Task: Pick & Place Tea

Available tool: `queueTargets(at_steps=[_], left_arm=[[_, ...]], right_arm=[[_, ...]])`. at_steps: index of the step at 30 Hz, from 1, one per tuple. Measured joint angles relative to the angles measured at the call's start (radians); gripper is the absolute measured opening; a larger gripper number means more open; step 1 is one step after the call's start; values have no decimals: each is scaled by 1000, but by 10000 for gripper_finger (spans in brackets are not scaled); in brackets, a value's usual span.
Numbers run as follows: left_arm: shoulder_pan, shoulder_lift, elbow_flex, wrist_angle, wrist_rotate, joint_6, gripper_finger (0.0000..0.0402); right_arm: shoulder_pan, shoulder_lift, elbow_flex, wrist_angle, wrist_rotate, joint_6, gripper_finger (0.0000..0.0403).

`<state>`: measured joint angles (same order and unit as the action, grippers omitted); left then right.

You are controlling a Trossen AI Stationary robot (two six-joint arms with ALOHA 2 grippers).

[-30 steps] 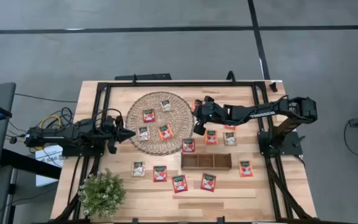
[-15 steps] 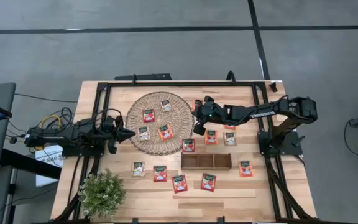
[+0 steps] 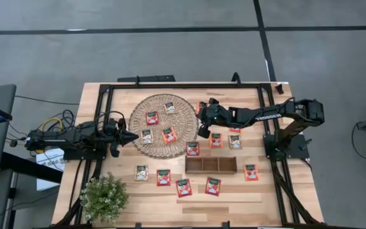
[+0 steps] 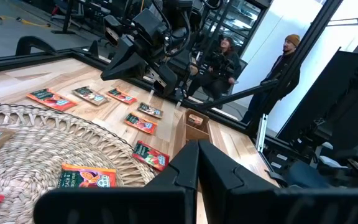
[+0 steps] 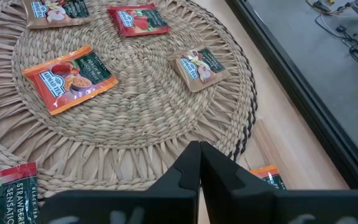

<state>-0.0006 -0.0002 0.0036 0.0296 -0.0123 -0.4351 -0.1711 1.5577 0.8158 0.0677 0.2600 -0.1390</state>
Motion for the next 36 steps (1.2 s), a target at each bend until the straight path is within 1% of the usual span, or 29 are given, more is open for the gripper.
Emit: queueTargets(at_steps=[18,19,23,25,29,33,36], left_arm=[[0,0,0,0,0,0,0],[0,0,0,0,0,0,0],[0,0,0,1,0,0,0],[0,0,0,1,0,0,0],[0,0,0,3,0,-3,0],[0,0,0,5,0,-4,0],[0,0,0,6,0,-4,0]], right_arm=[[0,0,0,15,0,0,0],[1,0,0,23,-1,8,0],[15,-2,0,8,-39,151,0],[15,-18,0,-73,-59,189,0],[13,-85,-2,-297,-51,172,0],[4,-222,-2,-445,-41,106,0],[-23,-347,-1,-545,1,96,0]])
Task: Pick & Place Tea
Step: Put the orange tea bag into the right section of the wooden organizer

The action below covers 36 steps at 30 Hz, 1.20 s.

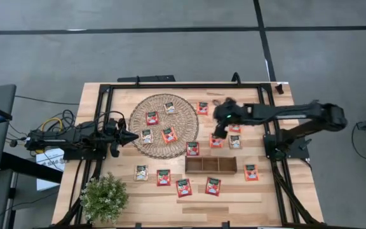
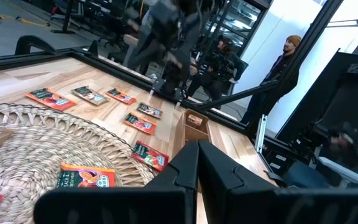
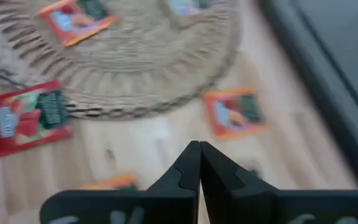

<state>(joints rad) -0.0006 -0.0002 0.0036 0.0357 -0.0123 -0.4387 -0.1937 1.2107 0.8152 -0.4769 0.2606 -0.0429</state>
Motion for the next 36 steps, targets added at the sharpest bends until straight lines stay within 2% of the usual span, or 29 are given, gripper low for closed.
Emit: queueTargets(at_steps=[4,7,14,25,36], left_arm=[[0,0,0,1,0,0,0],[0,0,0,2,0,1,0],[0,0,0,3,0,1,0],[0,0,0,3,0,1,0],[0,0,0,4,0,1,0]], right_arm=[[-51,-139,1,-232,84,-2,0],[-92,-209,1,-337,80,-1,0],[-116,-277,1,-364,78,-1,0],[-116,-237,1,-374,61,-18,0],[-118,-94,1,-414,52,-10,0]])
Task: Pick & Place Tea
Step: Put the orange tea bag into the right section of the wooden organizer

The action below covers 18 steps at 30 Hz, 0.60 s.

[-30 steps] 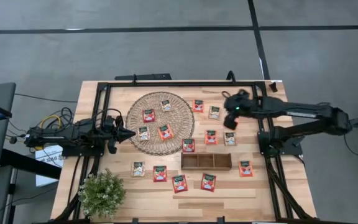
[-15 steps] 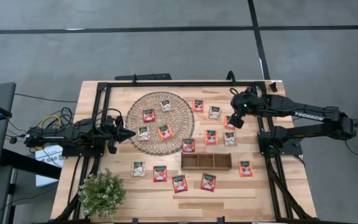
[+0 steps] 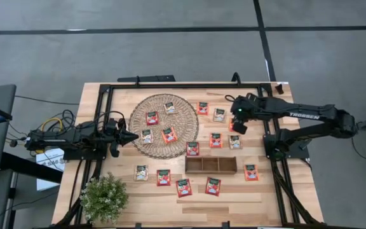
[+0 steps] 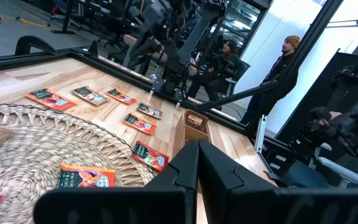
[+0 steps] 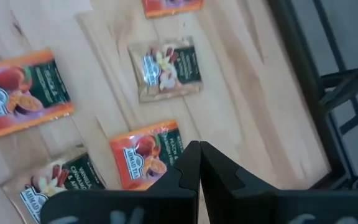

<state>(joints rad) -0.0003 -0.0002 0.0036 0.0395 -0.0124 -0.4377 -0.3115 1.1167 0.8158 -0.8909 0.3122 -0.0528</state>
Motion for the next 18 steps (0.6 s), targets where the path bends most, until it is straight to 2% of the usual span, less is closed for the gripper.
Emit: queueTargets(at_steps=[6,9,18], left_arm=[[0,0,0,0,0,0,0],[0,0,0,1,0,0,0],[0,0,0,28,0,0,0]], right_arm=[[-24,86,0,0,-2,0,0],[-50,119,0,0,-4,0,13],[-124,148,-1,4,-53,1,137]])
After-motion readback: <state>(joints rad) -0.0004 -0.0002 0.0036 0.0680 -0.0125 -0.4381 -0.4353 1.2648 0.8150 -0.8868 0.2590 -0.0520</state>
